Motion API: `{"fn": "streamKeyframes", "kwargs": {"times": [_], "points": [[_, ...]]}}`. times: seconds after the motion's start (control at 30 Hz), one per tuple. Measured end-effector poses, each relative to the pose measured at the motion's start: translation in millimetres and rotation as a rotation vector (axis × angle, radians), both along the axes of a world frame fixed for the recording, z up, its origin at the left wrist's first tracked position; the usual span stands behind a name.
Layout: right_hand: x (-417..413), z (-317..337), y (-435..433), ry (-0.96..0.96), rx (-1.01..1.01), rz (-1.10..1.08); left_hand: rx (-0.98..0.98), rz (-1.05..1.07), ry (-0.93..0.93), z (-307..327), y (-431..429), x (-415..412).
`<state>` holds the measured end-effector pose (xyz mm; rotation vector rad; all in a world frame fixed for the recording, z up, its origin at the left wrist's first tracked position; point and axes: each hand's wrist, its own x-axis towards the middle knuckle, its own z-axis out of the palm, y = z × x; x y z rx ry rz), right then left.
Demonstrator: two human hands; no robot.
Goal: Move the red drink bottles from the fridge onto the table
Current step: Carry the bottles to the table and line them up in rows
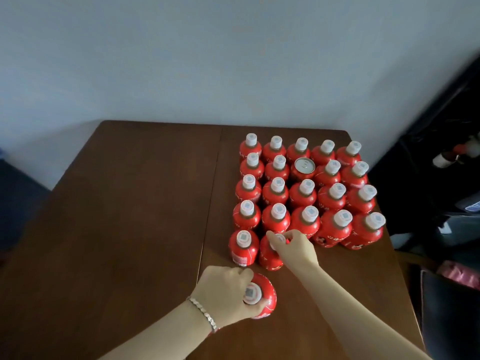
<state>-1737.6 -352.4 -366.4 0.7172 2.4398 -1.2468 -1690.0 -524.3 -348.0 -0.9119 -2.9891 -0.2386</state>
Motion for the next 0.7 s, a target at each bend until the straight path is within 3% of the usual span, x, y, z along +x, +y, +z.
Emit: {"fn": "streamKeyframes", "kwargs": {"times": [0.1,0.2,0.3,0.37,0.43,0.7], "points": [[16,1,15,-0.024,0.012,0.146,0.015,-0.006,-0.008,1,5,-2],[42,7,40,0.113,0.141,0.395,0.086,-0.002,-0.035,5,17,-4],[59,8,59,0.128,0.057,0.713,0.090,0.009,-0.118,8,41,-4],[66,2,66,0.100,0.049,0.793,0.065,-0.014,-0.201,7,63,-5],[72,-7,71,0.171,0.118,0.730,0.060,-0.023,-0.251,4,87,-7],[63,-35,122,0.239,0.142,0.099,0.003,-0.001,-0.211,-8,144,-31]]}}
